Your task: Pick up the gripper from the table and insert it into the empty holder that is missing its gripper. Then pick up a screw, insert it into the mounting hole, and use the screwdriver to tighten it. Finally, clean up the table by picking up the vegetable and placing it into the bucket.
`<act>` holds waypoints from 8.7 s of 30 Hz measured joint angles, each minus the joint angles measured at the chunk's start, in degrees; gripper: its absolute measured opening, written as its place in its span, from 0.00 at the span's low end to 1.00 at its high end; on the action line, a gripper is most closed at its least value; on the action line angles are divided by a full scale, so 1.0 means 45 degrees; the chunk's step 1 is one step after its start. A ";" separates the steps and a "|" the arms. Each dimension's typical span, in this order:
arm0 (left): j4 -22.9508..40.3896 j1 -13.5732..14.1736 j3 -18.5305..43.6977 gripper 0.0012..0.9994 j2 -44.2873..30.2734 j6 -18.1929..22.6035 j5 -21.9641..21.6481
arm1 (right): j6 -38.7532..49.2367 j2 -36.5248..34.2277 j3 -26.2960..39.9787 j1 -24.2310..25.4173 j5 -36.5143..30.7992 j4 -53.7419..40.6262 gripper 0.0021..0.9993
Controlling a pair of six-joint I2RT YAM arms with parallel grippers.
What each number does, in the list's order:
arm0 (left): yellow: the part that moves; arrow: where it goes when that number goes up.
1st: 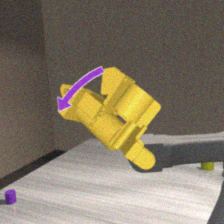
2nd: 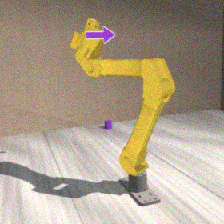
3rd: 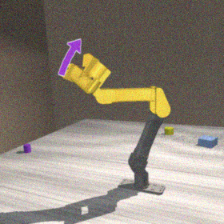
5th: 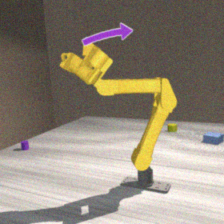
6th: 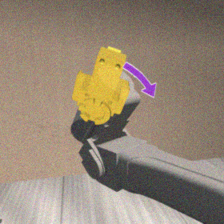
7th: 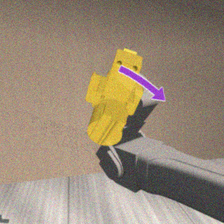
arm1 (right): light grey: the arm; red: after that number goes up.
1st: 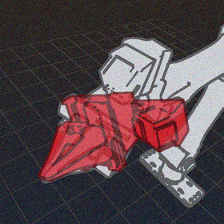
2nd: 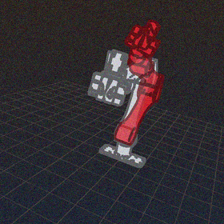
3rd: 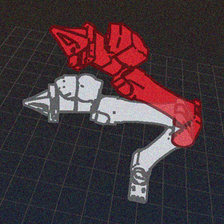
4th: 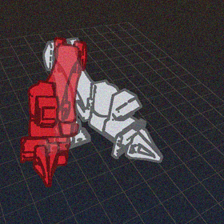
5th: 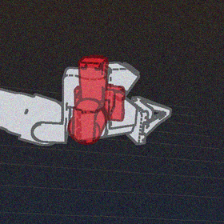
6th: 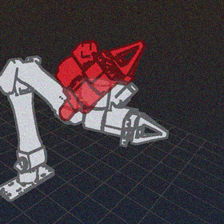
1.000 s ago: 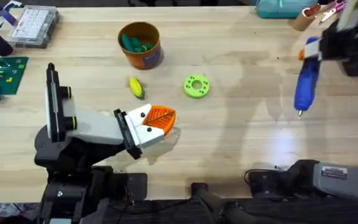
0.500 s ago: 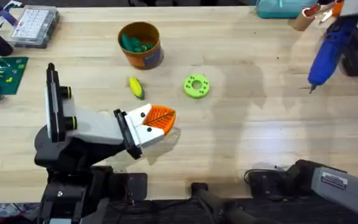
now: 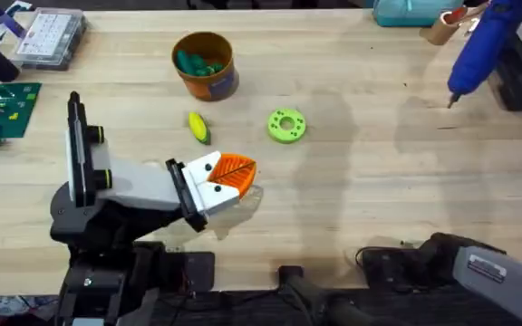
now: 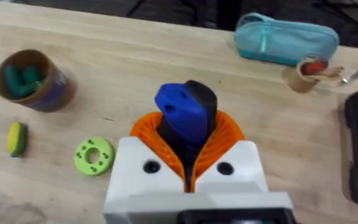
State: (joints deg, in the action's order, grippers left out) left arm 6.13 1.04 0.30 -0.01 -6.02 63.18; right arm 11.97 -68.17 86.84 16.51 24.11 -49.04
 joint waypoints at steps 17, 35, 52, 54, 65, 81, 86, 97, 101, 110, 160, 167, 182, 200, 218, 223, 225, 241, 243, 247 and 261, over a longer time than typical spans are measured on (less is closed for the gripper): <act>0.0002 0.0000 0.0003 0.00 0.0000 0.0000 0.0000 | -0.0100 0.0744 0.0109 -0.0039 0.3047 0.0370 0.02; 0.0005 0.0000 0.0003 0.00 0.0002 0.0000 0.0000 | -0.0175 0.0765 0.0124 -0.0041 0.3026 -0.0430 0.02; 0.0000 0.0000 0.0003 0.00 0.0002 0.0000 0.0000 | 0.0582 -0.1877 0.0236 -0.0049 -0.1423 -0.3156 0.02; 0.0000 0.0000 0.0003 0.00 0.0000 0.0000 0.0000 | 0.0625 -0.2446 0.0236 -0.0049 -0.1844 -0.3210 0.02; 0.0002 0.0000 0.0001 0.00 0.0000 0.0000 0.0000 | 0.0986 -0.4560 -0.0269 -0.0049 -0.3882 -0.2535 0.02; 0.0000 0.0000 0.0001 0.00 0.0000 0.0000 -0.0002 | 0.1069 -0.7999 -0.0444 -0.0058 -0.5304 -0.1113 0.02; -0.0016 0.0000 0.0000 0.00 0.0003 0.0000 -0.0035 | 0.1064 -0.8606 -0.0444 -0.0058 -0.5512 -0.0617 0.02; -0.0024 0.0000 0.0002 0.00 0.0003 0.0000 -0.0102 | 0.1012 -1.0057 -0.0444 -0.0063 -0.6115 -0.0047 0.02; -0.0024 0.0000 0.0003 0.00 0.0000 0.0000 -0.0102 | 0.1010 -1.0443 -0.0444 -0.0063 -0.6146 0.0030 0.02; -0.0024 0.0000 0.0000 0.00 0.0000 0.0000 -0.0102 | 0.0911 -1.0484 -0.0430 -0.0097 -0.6263 -0.0075 0.54; -0.0024 0.0000 0.0003 0.00 0.0000 0.0000 -0.0102 | -0.1344 -0.8842 -0.3106 -0.0121 -0.6072 0.1649 0.54; -0.0024 0.0000 0.0003 0.00 0.0000 0.0000 -0.0107 | -0.1331 -0.8900 -0.3159 -0.0078 -0.6220 0.1875 0.02; -0.0024 0.0000 0.0003 0.00 0.0000 0.0000 -0.0102 | -0.1326 -0.8756 -0.3251 -0.0078 -0.6187 0.1804 0.02; -0.0024 0.0000 0.0003 0.00 0.0000 0.0000 -0.0107 | -0.1331 -0.7318 -0.0820 -0.0087 -0.5585 -0.1656 0.02; -0.0024 0.0000 -0.0001 0.00 0.0000 0.0000 -0.0107 | -0.1326 -0.4281 0.1028 -0.0087 -0.4917 -0.1869 0.02; -0.0024 0.0000 0.0003 0.00 0.0000 0.0000 -0.0107 | -0.1322 -0.3748 0.1487 -0.0087 -0.4019 -0.1865 0.02; -0.0024 0.0000 0.0003 0.00 0.0000 0.0000 -0.0107 | -0.1321 -0.3611 0.1695 -0.0087 -0.3575 -0.1835 0.02; -0.0024 0.0000 0.0000 0.00 0.0000 0.0000 -0.0107 | -0.1350 -0.2095 0.2002 -0.0097 0.0654 0.0581 0.02; -0.0024 0.0000 0.0000 0.00 0.0000 0.0000 -0.0107 | -0.1480 -0.1846 0.2004 -0.0097 0.2089 0.1346 0.02; -0.0024 0.0000 0.0002 0.00 0.0000 0.0000 -0.0107 | -0.1795 -0.1770 0.2013 -0.0146 0.3437 0.2187 0.02; -0.0024 0.0000 0.0000 0.00 0.0002 0.0000 -0.0102 | -0.2552 -0.1770 0.2023 -0.2762 0.5183 0.4664 0.02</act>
State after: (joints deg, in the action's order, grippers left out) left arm 6.02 1.04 0.30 0.00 -6.02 62.72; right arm 0.48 -76.14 95.94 4.08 47.43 -28.05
